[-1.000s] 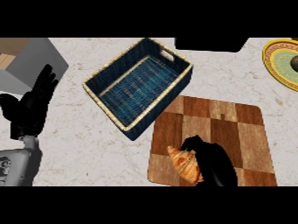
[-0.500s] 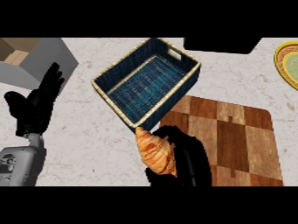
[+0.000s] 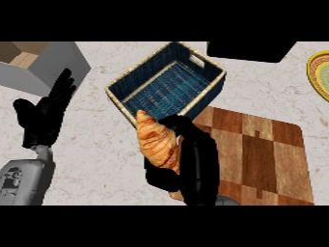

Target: Pick the croissant from the cutting board and place it in the basket

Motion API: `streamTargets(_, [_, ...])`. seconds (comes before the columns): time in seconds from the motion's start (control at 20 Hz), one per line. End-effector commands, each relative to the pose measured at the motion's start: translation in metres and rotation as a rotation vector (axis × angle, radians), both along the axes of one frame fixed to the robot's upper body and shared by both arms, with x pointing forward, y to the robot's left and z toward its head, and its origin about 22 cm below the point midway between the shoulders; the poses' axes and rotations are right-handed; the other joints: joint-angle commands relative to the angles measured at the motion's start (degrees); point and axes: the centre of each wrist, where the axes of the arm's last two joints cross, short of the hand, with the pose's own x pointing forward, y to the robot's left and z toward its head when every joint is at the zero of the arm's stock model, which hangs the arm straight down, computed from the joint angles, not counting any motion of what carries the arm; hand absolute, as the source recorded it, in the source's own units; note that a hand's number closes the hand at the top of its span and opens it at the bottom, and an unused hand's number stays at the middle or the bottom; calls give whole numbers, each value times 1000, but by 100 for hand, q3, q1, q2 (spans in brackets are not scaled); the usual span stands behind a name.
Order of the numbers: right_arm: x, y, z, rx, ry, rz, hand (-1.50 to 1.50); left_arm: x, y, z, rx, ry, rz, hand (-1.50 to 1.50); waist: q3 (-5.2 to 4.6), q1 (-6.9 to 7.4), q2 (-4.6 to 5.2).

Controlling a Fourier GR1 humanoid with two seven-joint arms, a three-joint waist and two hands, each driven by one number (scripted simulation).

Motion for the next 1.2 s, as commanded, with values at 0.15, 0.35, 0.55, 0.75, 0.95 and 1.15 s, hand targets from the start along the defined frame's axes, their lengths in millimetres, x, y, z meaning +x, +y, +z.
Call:
streamTargets(0.15, [37, 13, 44, 123, -89, -167, 150, 4, -6, 1, -3, 3, -19, 0, -10, 69, 15])
streamTargets(0.35, [58, 24, 63, 88, -111, -221, 150, 5, -17, -4, 11, 5, -38, 0, -19, 121, 21])
streamTargets(0.55, [85, 31, 85, 56, -122, -306, 150, 9, -16, 3, 13, 2, -39, 0, -15, 180, 29])
streamTargets(0.75, [110, 40, 107, -23, -113, -386, 150, 12, -15, 5, 12, -6, -41, 0, -28, 251, 50])
streamTargets(0.95, [131, 52, 131, -92, -72, -453, 150, 13, -24, 5, 3, -10, -62, 0, -22, 301, 57])
streamTargets(1.15, [150, 58, 139, -127, -20, -515, 150, 18, -26, 6, 11, -17, -68, 0, -21, 344, 132])
